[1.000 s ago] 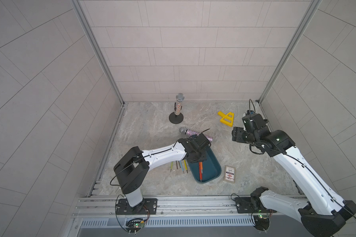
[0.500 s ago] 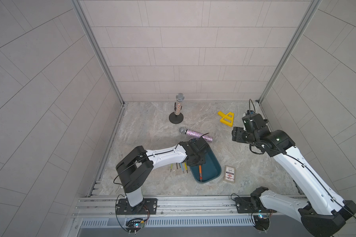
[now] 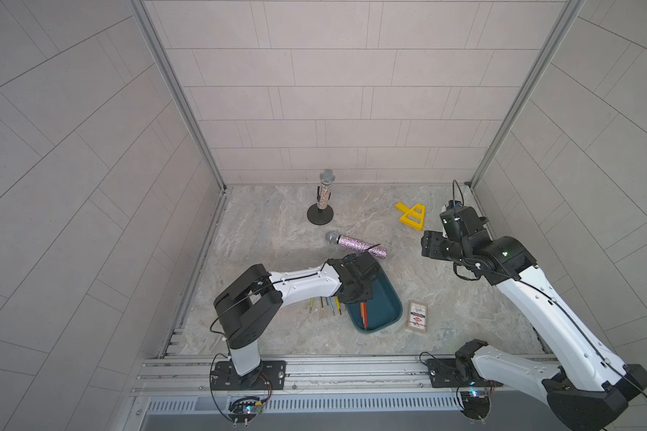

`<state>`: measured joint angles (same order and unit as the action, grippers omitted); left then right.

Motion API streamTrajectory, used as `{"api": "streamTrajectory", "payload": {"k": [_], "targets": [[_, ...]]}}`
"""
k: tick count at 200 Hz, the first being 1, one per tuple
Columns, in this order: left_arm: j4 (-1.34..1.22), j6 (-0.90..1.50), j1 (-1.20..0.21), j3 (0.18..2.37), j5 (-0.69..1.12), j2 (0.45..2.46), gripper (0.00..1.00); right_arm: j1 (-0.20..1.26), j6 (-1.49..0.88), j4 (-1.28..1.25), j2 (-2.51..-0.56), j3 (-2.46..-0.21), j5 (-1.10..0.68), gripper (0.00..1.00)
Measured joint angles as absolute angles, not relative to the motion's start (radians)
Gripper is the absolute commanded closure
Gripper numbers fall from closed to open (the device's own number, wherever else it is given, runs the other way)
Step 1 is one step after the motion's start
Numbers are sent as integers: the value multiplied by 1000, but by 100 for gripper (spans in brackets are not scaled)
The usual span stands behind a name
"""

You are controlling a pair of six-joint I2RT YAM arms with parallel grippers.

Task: Put the hex key on the desktop into the storage box
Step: Pick up the Allen key from the center of the board.

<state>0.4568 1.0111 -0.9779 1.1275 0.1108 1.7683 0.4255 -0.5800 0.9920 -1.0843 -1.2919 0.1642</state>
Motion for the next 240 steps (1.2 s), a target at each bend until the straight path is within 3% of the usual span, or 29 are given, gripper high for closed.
{"api": "streamTrajectory", "payload": {"k": [28, 86, 140, 188, 240], "targets": [[477, 1004, -978, 1144, 98, 1767, 64, 426, -580, 992, -1084, -1292, 164, 22], [538, 984, -978, 1192, 48, 1709, 63, 426, -580, 992, -1084, -1292, 158, 22], [626, 949, -958, 1207, -48, 1504, 64, 426, -575, 992, -1044, -1292, 107, 23], [707, 911, -792, 1080, -75, 1296, 64, 426, -550, 990, -963, -1292, -3, 26], [787, 846, -633, 943, -60, 1215, 65, 426, -542, 992, -837, -1292, -146, 28]]}}
